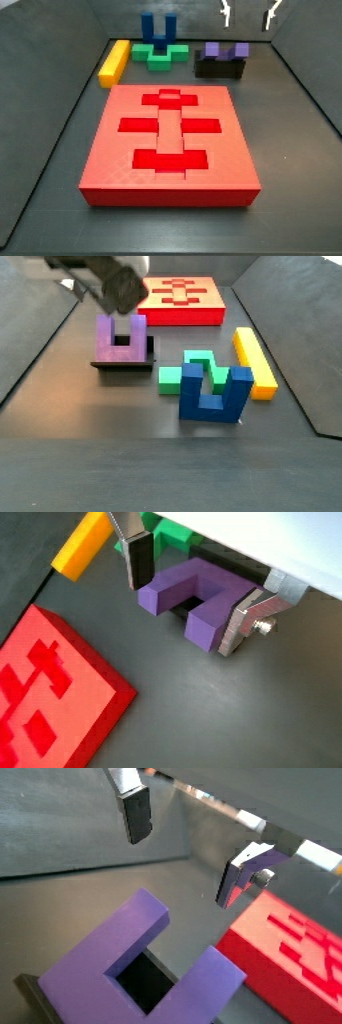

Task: Pick up the purple object. Move up. Place the purple object on the fixture. Regrasp the purple object. Move to above the board. Insert the purple object.
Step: Regrasp the purple object.

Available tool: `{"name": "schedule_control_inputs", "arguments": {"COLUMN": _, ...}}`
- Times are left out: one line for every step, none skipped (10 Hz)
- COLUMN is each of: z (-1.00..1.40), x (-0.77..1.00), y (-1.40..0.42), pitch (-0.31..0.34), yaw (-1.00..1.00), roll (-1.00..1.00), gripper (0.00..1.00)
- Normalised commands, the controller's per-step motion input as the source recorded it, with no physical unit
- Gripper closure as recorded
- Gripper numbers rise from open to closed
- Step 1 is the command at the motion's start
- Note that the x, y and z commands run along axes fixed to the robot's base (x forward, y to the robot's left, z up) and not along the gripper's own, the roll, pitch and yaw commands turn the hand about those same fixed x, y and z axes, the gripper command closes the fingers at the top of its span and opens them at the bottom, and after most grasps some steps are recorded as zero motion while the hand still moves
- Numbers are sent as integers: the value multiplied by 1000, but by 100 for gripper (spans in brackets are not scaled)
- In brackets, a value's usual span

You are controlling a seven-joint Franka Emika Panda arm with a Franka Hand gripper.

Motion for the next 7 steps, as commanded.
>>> {"name": "schedule_control_inputs", "arguments": {"z": 34, "x": -131, "y": -266, "pitch": 0, "yaw": -14, "roll": 1000, "gripper": 0}}
{"name": "schedule_control_inputs", "arguments": {"z": 31, "x": -126, "y": -263, "pitch": 0, "yaw": -14, "roll": 1000, "gripper": 0}}
{"name": "schedule_control_inputs", "arguments": {"z": 31, "x": -129, "y": -263, "pitch": 0, "yaw": -11, "roll": 1000, "gripper": 0}}
{"name": "schedule_control_inputs", "arguments": {"z": 29, "x": -126, "y": -266, "pitch": 0, "yaw": -9, "roll": 1000, "gripper": 0}}
{"name": "schedule_control_inputs", "arguments": {"z": 31, "x": -129, "y": -269, "pitch": 0, "yaw": -6, "roll": 1000, "gripper": 0}}
{"name": "schedule_control_inputs", "arguments": {"z": 29, "x": -129, "y": -271, "pitch": 0, "yaw": 0, "roll": 1000, "gripper": 0}}
{"name": "schedule_control_inputs", "arguments": {"z": 26, "x": -114, "y": -289, "pitch": 0, "yaw": 0, "roll": 1000, "gripper": 0}}
